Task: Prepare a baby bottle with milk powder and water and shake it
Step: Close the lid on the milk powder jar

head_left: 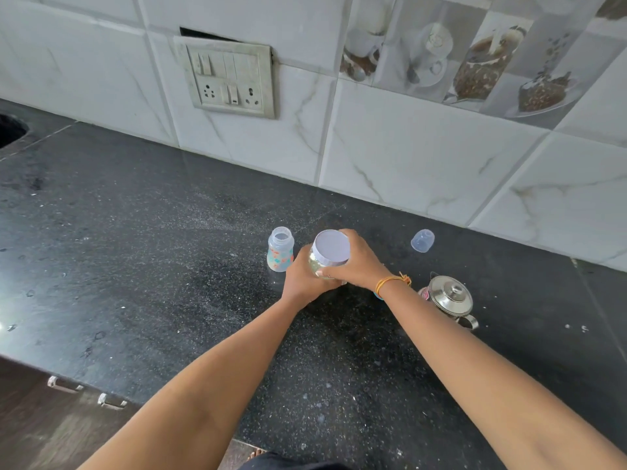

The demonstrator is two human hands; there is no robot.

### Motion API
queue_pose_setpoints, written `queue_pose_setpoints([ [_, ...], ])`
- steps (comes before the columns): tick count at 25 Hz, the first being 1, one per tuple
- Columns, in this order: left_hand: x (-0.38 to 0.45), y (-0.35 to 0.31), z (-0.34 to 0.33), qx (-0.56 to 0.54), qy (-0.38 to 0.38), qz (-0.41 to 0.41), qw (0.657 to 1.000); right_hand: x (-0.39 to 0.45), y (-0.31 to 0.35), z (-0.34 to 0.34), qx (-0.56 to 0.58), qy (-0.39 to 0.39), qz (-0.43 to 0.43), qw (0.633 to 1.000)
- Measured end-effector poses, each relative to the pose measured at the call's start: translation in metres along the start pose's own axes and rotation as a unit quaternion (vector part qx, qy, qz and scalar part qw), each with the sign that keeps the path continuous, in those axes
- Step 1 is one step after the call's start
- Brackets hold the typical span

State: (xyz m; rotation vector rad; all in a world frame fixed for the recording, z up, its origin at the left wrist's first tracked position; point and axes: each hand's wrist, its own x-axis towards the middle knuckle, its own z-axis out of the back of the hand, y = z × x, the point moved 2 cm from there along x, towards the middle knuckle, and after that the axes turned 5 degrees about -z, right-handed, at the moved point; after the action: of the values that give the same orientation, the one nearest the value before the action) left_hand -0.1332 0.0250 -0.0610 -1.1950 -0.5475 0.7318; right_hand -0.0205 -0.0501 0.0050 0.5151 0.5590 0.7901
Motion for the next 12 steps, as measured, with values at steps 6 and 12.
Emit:
queue_pose_setpoints([
  [6, 0.031, -0.031, -0.011, 0.015, 0.024, -0.017, 0.999, 0.024, -0.012, 0.018, 0.187, -0.092, -0.081, 0.975],
  [12, 0.101, -0.059, -0.034, 0.009, 0.053, -0.025, 0.998, 0.075, -0.017, 0.071, 0.233, -0.126, -0.082, 0.961],
])
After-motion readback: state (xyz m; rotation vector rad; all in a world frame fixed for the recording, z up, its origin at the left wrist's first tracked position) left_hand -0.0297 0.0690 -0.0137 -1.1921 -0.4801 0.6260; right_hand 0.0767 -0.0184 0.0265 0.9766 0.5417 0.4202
